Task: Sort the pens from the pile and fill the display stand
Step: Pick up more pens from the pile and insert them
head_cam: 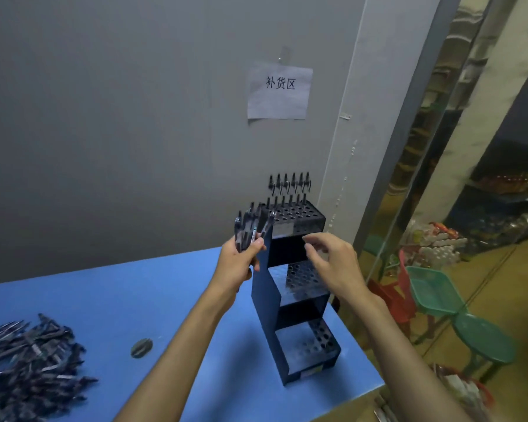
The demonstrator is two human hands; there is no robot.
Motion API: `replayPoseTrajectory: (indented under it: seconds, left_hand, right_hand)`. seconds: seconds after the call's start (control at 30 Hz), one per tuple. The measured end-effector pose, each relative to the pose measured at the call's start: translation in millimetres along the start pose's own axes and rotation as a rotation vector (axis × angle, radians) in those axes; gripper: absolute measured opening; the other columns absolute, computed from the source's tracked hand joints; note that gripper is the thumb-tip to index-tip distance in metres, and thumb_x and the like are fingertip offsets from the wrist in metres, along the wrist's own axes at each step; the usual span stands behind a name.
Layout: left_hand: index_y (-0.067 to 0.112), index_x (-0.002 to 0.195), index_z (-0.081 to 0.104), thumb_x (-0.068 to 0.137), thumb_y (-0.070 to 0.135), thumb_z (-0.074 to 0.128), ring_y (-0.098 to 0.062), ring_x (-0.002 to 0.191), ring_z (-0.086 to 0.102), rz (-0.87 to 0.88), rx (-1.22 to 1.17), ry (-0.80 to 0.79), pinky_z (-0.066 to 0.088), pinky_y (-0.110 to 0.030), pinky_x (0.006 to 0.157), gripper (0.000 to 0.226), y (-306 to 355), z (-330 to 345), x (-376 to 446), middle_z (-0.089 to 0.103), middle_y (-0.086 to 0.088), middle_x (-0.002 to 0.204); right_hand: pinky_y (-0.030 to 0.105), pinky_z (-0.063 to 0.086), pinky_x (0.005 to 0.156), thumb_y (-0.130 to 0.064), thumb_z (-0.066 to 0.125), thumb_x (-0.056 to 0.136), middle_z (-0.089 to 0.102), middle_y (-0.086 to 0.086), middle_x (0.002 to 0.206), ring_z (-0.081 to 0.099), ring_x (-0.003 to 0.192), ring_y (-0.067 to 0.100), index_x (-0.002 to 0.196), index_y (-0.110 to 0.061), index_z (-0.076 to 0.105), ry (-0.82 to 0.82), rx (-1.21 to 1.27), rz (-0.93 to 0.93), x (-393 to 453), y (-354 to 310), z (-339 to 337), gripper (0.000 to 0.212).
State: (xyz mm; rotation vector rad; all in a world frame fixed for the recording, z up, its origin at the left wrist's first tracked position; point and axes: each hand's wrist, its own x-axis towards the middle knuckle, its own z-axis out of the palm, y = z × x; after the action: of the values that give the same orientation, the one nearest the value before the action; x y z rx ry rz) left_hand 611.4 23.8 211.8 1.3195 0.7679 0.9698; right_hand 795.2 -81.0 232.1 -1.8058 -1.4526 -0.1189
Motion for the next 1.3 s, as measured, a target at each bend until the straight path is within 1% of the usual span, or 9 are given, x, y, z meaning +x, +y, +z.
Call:
replayPoseTrajectory:
  seconds: [0.17,0.3,0.4,0.63,0.73,0.87,1.0,1.13,1.3]
  left_hand:
    - [0.016,0.108,0.067,0.099,0.023,0.065,-0.013,0.058,0.055,0.054,0.015,0.061,0.034,-0.02,0.046,0.012,5.7,16.6,31.8,0.076,-0.003,0.089]
    - [0.015,0.107,0.068,0.098,0.023,0.066,-0.011,0.059,0.058,0.08,0.038,0.1,0.037,-0.021,0.048,0.012,13.0,26.9,42.2,0.077,-0.005,0.092]
    - [0.014,0.103,0.068,0.098,0.021,0.067,-0.012,0.057,0.057,0.09,0.06,0.13,0.035,-0.021,0.047,0.009,19.0,33.1,47.7,0.078,-0.004,0.089]
    - [0.014,0.092,0.066,0.088,0.016,0.078,0.0,0.058,0.061,0.164,0.106,0.295,0.042,-0.01,0.049,0.013,32.5,54.7,49.6,0.069,-0.001,0.077]
    - [0.015,0.091,0.066,0.088,0.016,0.078,0.003,0.059,0.062,0.16,0.123,0.337,0.043,-0.01,0.049,0.013,35.3,63.8,51.4,0.07,0.0,0.079]
    - [0.011,0.094,0.066,0.095,0.018,0.071,-0.002,0.053,0.06,0.166,0.073,0.363,0.04,-0.013,0.044,0.009,41.0,76.4,49.8,0.076,-0.004,0.083]
    - [0.011,0.098,0.063,0.1,0.033,0.062,-0.008,0.044,0.044,0.111,0.087,0.433,0.033,-0.02,0.041,0.022,37.0,69.8,52.1,0.071,-0.003,0.074]
    - [0.019,0.086,0.053,0.104,0.034,0.055,-0.008,0.048,0.034,0.052,0.088,0.516,0.028,-0.02,0.042,0.024,31.9,52.6,56.3,0.053,-0.001,0.07]
    - [0.012,0.096,0.052,0.108,0.027,0.046,-0.008,0.048,0.035,0.074,0.071,0.517,0.027,-0.019,0.043,0.02,31.7,41.5,56.6,0.052,-0.002,0.073]
  right_hand:
    - [0.015,0.05,0.084,-0.017,0.064,0.096,0.071,-0.004,0.106,0.064,0.092,0.005,0.116,-0.014,0.072,0.0,0.067,-0.081,52.9,5.2,2.6,0.021]
    - [0.023,0.055,0.084,-0.021,0.065,0.096,0.072,-0.005,0.104,0.066,0.092,0.005,0.116,-0.015,0.071,0.001,0.155,-0.119,81.1,3.7,7.5,0.022]
    - [0.022,0.055,0.084,-0.026,0.065,0.096,0.072,-0.01,0.101,0.065,0.091,-0.001,0.114,-0.017,0.073,-0.021,0.253,-0.118,95.3,3.8,8.1,0.022]
    - [0.025,0.058,0.079,-0.038,0.071,0.09,0.075,-0.013,0.083,0.07,0.08,-0.001,0.098,-0.02,0.078,-0.088,0.448,-0.058,120.1,6.6,0.2,0.021]
    - [0.033,0.061,0.078,-0.029,0.075,0.089,0.076,-0.008,0.074,0.073,0.074,0.006,0.089,-0.018,0.079,-0.139,0.567,-0.014,130.8,11.6,-0.2,0.011]
    - [0.041,0.062,0.077,-0.018,0.073,0.09,0.077,0.005,0.077,0.075,0.074,0.021,0.089,-0.01,0.077,-0.201,0.805,0.093,143.7,14.8,2.0,0.009]
    - [0.04,0.062,0.076,-0.011,0.068,0.094,0.076,0.012,0.081,0.075,0.077,0.029,0.095,-0.002,0.074,-0.179,0.948,0.119,155.6,16.4,-1.1,0.011]
    - [0.04,0.062,0.077,-0.01,0.066,0.095,0.076,0.011,0.082,0.075,0.075,0.023,0.097,-0.003,0.073,-0.064,0.921,0.077,167.0,18.1,-6.7,0.009]
    - [0.029,0.061,0.076,-0.018,0.067,0.095,0.075,-0.004,0.076,0.072,0.071,0.006,0.097,-0.013,0.075,-0.023,0.633,-0.13,171.8,12.3,-3.9,0.01]
